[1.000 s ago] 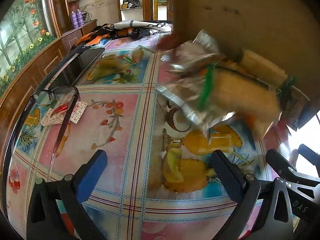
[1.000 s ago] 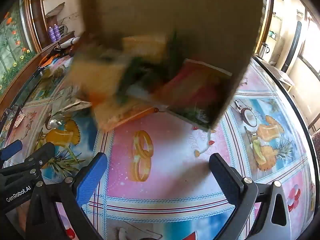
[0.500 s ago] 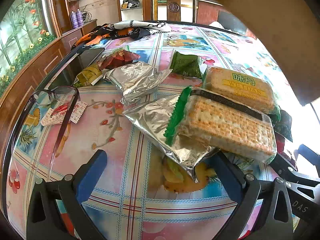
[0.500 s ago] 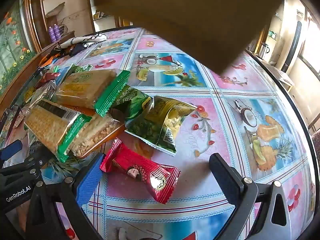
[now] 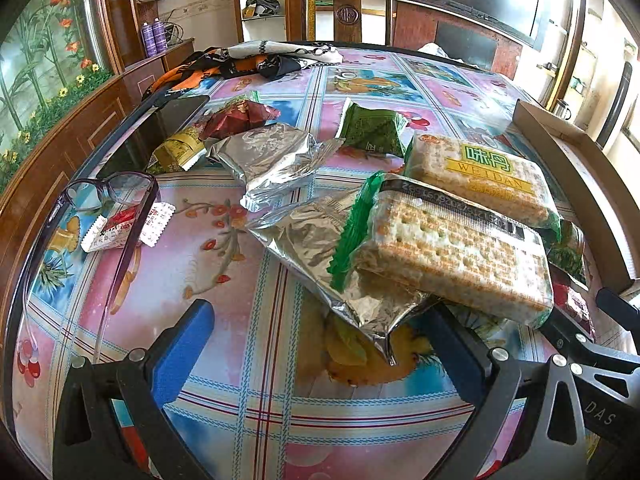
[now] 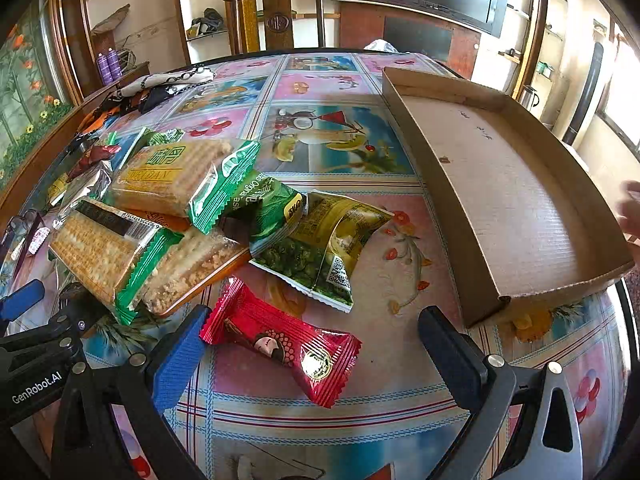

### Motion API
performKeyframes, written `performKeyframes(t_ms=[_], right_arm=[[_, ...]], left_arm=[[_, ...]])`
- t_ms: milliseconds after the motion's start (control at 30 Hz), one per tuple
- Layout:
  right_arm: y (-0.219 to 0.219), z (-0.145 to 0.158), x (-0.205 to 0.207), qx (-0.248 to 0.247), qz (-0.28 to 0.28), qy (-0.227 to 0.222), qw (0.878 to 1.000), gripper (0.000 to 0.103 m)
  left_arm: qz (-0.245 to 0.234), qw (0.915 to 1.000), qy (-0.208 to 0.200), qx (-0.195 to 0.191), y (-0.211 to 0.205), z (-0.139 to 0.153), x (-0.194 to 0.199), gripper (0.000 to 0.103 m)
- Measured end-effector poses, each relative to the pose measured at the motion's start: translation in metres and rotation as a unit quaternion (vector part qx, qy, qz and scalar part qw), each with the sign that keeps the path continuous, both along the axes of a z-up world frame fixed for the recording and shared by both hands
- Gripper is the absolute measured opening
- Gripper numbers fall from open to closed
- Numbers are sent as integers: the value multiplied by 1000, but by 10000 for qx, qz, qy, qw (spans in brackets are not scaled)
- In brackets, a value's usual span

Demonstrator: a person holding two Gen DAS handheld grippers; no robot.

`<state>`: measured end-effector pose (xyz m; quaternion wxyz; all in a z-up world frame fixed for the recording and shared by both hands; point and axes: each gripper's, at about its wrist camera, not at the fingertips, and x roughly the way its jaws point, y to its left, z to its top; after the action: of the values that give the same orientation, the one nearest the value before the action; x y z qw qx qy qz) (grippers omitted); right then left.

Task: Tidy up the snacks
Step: 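Grasp the red wrapped snack with the right gripper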

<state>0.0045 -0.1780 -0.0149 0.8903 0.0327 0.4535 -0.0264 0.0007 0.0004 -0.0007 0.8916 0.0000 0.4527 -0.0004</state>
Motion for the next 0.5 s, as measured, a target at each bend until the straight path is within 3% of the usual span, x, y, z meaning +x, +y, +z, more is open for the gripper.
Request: performKeyframes(t_ms=[500], right_arm=[[1,0,-1,-1,0,0,10000,103]], left_arm=[[-156,9998,86,-114,3,4,-6,103]])
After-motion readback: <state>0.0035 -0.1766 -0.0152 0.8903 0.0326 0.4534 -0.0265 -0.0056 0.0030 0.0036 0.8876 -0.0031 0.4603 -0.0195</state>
